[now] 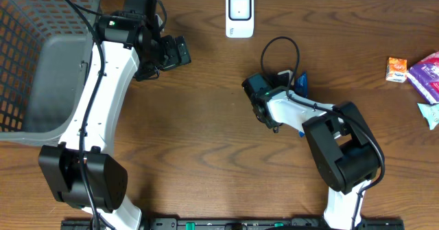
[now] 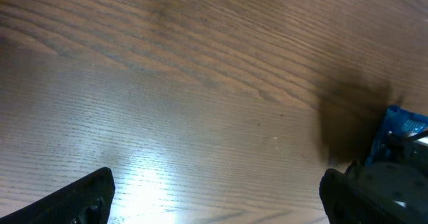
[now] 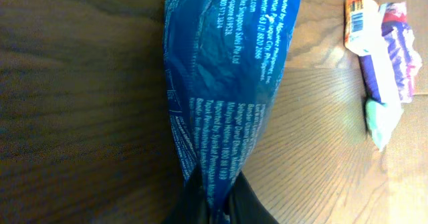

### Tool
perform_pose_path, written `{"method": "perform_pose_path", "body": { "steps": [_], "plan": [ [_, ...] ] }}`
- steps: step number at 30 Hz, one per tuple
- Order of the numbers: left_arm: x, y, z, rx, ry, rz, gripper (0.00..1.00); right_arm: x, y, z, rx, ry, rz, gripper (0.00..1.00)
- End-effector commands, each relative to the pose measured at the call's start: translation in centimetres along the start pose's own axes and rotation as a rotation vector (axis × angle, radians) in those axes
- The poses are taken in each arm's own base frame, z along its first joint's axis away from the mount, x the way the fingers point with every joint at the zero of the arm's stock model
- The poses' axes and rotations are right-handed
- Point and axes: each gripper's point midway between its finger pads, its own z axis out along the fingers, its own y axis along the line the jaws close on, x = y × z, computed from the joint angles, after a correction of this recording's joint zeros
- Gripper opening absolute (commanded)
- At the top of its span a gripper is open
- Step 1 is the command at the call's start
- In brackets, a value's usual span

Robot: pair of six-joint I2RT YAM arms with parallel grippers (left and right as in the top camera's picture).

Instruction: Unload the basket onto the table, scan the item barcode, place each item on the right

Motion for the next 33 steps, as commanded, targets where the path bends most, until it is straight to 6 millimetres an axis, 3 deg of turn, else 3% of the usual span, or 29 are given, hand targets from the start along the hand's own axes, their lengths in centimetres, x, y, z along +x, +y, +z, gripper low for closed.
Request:
{"method": "perform_pose_path", "body": {
  "steps": [1,3,11,16,19,23,28,33],
  "plan": [
    [-0.2,0.3,-0.1,-0.013,-0.008,0.007,0.98,-0.5,1.1,-1.5,-0.044,-0.023,0.012,0.17],
    [-0.2,0.3,-0.1,-0.013,-0.007,0.007,0.98,-1.4,1.9,-2.8,-0.101,-0.035,0.043,0.34],
    [-0.2,0.3,-0.1,-0.013,-0.008,0.007,0.98,-7.4,4.0,-9.7,-0.401,-0.087,0.138,0.37],
    [-0.2,0.3,-0.1,-0.013,-0.007,0.007,0.98,-8.8,1.3,-10.5,-0.46,-0.043,0.259,0.41],
    [-0.2,0.3,-0.1,-0.013,-0.007,0.007,0.98,-8.4,-0.5,-9.8,-0.5,0.015,0.291,0.41],
    [-0.2,0.3,-0.1,-0.013,-0.008,0.007,0.98,-6.3,-2.1,-7.8,-0.551,0.146,0.275,0.45],
    [-0.2,0.3,-0.1,-0.013,-0.008,0.007,0.98,-3.3,-1.5,-6.2,-0.683,0.279,0.235,0.44],
    [-0.2,0.3,-0.1,-0.013,-0.008,0.007,0.98,-1.4,0.3,-5.1,-0.808,0.322,0.233,0.44]
  ]
}}
